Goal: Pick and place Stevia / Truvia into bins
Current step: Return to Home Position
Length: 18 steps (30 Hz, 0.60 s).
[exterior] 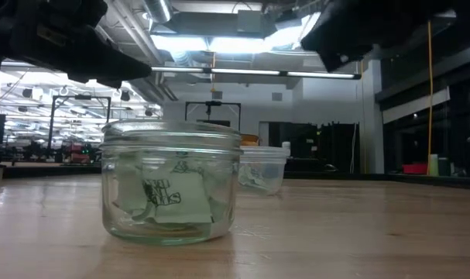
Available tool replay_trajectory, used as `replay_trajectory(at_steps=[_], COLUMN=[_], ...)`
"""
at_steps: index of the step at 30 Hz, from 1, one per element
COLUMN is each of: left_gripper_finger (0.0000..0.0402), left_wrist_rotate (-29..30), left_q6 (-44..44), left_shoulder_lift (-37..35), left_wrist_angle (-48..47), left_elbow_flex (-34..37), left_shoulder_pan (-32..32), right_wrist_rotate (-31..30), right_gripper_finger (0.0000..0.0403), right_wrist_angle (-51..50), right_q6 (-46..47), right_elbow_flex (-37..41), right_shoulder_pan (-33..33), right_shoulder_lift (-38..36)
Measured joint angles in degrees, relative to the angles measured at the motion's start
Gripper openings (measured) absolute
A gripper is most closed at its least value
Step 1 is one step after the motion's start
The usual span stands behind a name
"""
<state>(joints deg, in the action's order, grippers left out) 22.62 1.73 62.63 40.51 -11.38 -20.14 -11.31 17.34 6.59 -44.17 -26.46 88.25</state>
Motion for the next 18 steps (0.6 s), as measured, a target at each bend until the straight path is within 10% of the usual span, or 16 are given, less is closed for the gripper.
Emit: replay_trajectory(at_steps=[18], left_gripper_finger=[0.0017], left_wrist_rotate=[-9.2], left_q6=[7.5], left_shoulder_lift=[-13.1], left_wrist_angle=[-10.1], left_elbow_flex=[0.0], left_shoulder_pan=[14.9], right_wrist_rotate=[-1.6], right_gripper_finger=[0.0002], right_wrist_angle=[8.3], right_q6=[-9.9], right_elbow_flex=[17.7], right_shoulder_pan=[11.6], right_shoulder_lift=[-17.1])
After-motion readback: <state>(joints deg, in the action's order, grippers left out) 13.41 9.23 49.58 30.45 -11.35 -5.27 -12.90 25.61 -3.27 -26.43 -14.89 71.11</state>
